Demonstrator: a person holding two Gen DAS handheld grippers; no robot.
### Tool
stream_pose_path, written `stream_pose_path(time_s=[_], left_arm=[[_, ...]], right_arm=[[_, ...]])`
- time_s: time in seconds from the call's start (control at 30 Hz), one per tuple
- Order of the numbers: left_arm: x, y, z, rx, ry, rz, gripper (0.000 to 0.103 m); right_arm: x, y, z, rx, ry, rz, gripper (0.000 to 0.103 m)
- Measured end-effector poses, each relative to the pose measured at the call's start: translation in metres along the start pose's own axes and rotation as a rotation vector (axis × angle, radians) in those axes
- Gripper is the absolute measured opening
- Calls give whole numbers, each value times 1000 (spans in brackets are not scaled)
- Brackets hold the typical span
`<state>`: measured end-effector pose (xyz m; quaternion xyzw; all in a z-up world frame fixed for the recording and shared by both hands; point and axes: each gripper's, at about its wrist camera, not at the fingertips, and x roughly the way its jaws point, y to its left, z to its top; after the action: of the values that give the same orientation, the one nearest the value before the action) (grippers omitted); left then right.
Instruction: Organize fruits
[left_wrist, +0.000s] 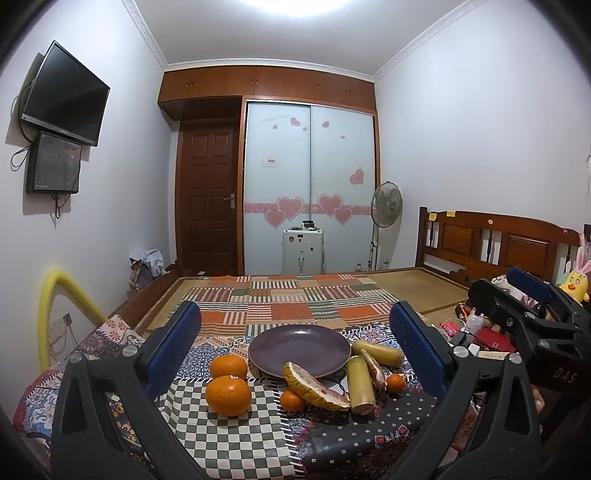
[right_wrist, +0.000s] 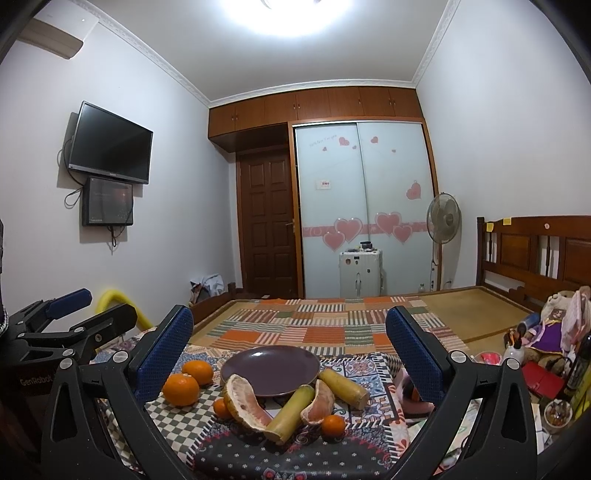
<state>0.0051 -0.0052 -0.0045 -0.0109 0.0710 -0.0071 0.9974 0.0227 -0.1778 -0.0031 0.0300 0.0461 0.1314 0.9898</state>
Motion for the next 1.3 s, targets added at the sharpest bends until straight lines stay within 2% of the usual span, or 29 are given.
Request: stream_pose_path(time_s=[1.3], left_arm=[[2,0,-2,-5,6,-5,103]], right_arm=[[1,3,-2,-8,14,14,103]])
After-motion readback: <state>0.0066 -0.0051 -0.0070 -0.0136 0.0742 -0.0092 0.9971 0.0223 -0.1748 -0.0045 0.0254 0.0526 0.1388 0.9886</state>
